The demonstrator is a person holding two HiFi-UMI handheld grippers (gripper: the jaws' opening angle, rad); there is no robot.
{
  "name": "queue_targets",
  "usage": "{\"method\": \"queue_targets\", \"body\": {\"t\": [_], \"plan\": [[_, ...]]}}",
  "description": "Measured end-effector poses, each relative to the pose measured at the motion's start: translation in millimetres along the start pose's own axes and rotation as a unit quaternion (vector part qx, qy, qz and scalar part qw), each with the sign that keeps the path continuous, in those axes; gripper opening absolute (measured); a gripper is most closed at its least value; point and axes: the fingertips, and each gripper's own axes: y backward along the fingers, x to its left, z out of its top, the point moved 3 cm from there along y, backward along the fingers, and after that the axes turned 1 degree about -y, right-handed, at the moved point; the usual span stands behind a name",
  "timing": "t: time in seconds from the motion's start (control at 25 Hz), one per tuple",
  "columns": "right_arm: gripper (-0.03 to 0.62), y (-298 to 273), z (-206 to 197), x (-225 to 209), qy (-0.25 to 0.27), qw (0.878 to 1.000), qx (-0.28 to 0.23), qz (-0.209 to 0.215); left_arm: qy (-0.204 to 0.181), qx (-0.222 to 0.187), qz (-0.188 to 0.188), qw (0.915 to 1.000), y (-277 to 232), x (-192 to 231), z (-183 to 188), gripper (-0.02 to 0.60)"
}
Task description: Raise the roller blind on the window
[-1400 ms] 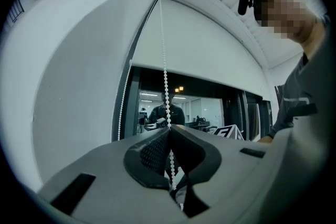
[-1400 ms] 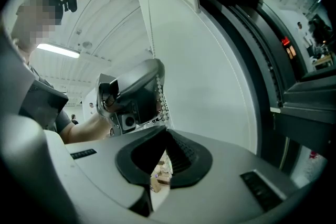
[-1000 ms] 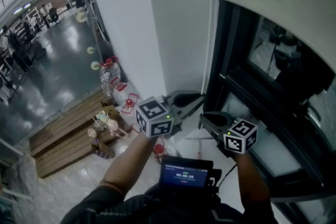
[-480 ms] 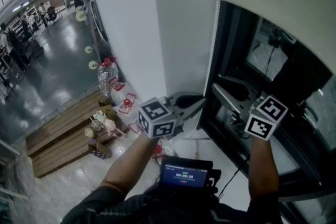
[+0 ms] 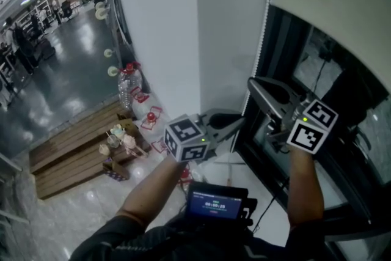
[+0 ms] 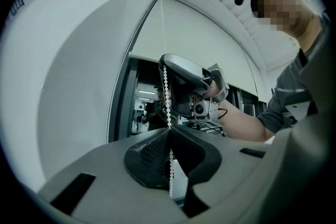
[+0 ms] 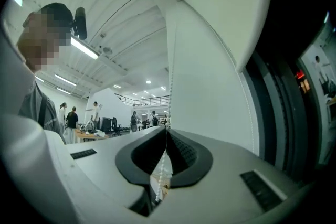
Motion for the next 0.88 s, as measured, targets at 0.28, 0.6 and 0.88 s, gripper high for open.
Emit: {"method": "queue_targets", "body": {"t": [0.28, 0.6, 0.88], "plan": [[0.000, -3.0, -21.3, -2.0, -0.007, 1.000, 0.023, -0.003, 0.008, 0.024, 0.006, 0.9997, -0.7, 1.6, -20.3, 0.008], [0.000, -0.7, -80.4, -2.7, -0.048, 0.997, 0.055, -0.011, 0.020, 0.083, 0.004, 0.9964, -0.6, 0.0, -77.5, 0.008], [0.000, 8.5, -100.9, -7.7, -0.067, 0.996, 0.062, -0.019, 0.034, 0.091, 0.008, 0.9952, 1.3, -0.1, -95.9, 0.006]]}}
